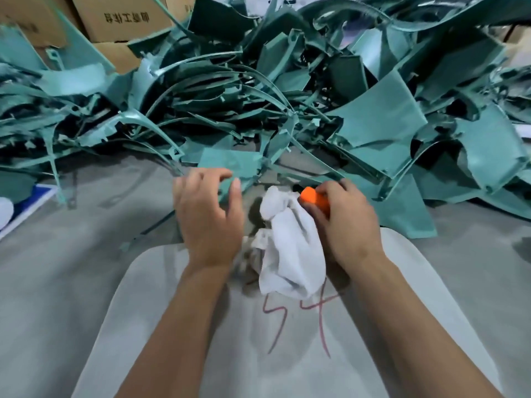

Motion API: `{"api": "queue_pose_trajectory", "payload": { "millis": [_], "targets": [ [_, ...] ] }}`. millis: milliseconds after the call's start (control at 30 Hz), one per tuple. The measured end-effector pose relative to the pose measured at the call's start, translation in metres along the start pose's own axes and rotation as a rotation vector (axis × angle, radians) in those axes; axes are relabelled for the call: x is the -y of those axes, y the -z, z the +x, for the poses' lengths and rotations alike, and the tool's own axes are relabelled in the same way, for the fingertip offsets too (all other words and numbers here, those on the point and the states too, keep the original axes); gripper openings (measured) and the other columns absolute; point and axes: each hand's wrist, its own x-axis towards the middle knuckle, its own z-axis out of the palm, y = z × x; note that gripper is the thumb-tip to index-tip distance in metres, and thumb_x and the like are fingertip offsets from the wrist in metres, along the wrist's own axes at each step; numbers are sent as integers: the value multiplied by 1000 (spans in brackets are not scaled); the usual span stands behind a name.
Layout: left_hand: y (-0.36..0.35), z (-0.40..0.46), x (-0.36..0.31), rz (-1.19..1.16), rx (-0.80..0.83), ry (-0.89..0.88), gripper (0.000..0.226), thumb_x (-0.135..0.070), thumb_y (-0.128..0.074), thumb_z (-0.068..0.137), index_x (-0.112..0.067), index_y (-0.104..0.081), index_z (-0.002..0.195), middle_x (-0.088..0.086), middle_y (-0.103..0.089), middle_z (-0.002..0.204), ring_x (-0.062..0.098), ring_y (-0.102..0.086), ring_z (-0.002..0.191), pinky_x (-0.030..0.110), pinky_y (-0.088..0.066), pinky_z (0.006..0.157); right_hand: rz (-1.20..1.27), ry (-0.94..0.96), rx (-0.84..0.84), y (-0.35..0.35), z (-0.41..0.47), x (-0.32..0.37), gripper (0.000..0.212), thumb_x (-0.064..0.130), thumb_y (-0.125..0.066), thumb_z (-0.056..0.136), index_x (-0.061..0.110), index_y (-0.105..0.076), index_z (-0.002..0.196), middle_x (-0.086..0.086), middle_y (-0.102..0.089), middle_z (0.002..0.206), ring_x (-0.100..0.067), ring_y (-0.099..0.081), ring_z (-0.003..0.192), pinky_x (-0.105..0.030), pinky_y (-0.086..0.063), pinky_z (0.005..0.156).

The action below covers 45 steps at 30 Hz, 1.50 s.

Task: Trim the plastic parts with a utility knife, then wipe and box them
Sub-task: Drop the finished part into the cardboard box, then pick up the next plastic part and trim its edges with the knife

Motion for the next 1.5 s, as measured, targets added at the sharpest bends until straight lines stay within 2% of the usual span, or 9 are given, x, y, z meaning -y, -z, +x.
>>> {"api": "queue_pose_trajectory", "payload": {
  "millis": [133, 233, 400, 533, 767, 933, 1133, 1233, 1500],
  "targets": [
    [7, 3, 18, 307, 258, 170, 54, -18, -75, 81, -18, -65, 134, 9, -60, 131, 31, -43, 126, 38, -36, 111, 255, 124, -19, 6, -6, 7, 28, 48, -70, 94, 26, -67, 110, 10, -61, 106, -13, -56, 97, -34, -48, 86],
    [8, 5, 29, 332, 307, 162, 40, -12, -73, 83, -16, -74, 123, 9, -69, 119, 34, -48, 118, 41, -38, 103, 411, 328, 312, 12, -15, 20, 36, 56, -79, 81, 33, -71, 107, 17, -67, 102, -7, -61, 94, -30, -50, 82],
    [10, 10, 32, 239, 313, 153, 21, -22, -81, 83, -17, -79, 103, 4, -72, 102, 35, -51, 108, 46, -39, 96, 725, 359, 744, 14, -22, 27, 18, 30, -92, 78, 26, -81, 92, 1, -69, 76, -10, -56, 63, -30, -43, 57],
    [18, 14, 40, 142, 198, 32, 15, -20, -80, 83, -16, -77, 98, 3, -70, 98, 30, -44, 103, 44, -39, 90, 1081, 215, 464, 19, -14, 18, 25, 35, -76, 90, 14, -78, 103, -16, -73, 83, -16, -57, 59, -25, -44, 52],
    [26, 18, 38, 183, 26, -69, 12, -14, -79, 79, -13, -76, 91, 8, -64, 114, 38, -47, 117, 42, -34, 98, 1168, -204, 95, 11, -2, 11, 39, 45, -54, 107, 11, -69, 95, -9, -65, 70, -17, -49, 49, -23, -37, 44],
    [40, 23, 40, -67, -252, 275, 42, -8, -59, 87, -15, -65, 128, 15, -58, 132, 32, -49, 126, 35, -37, 109, 1184, -207, 126, 11, -2, 12, 39, 48, -52, 107, 14, -69, 96, -9, -64, 71, -17, -49, 49, -23, -36, 44],
    [45, 18, 68, 471, 489, 444, 39, -40, -64, 96, -21, -66, 130, 19, -63, 127, 41, -52, 122, 43, -43, 103, 962, -11, 225, 5, -6, 24, 22, 34, -62, 104, 15, -70, 100, -2, -68, 70, -14, -56, 50, -20, -41, 46],
    [44, 20, 69, 387, 477, 524, 35, -29, -69, 94, -21, -65, 129, 18, -60, 128, 43, -54, 121, 46, -46, 103, 913, 18, 245, 0, -9, 30, 10, 24, -68, 102, 30, -73, 97, 0, -69, 68, -9, -59, 50, -19, -45, 46],
    [47, 23, 72, 601, 553, 666, 36, -16, -54, 91, -12, -61, 127, 23, -58, 133, 44, -46, 127, 43, -37, 104, 929, 11, 198, 0, -9, 27, 9, 26, -65, 103, 29, -71, 97, -3, -69, 70, -12, -58, 51, -18, -43, 46]
  ]
}}
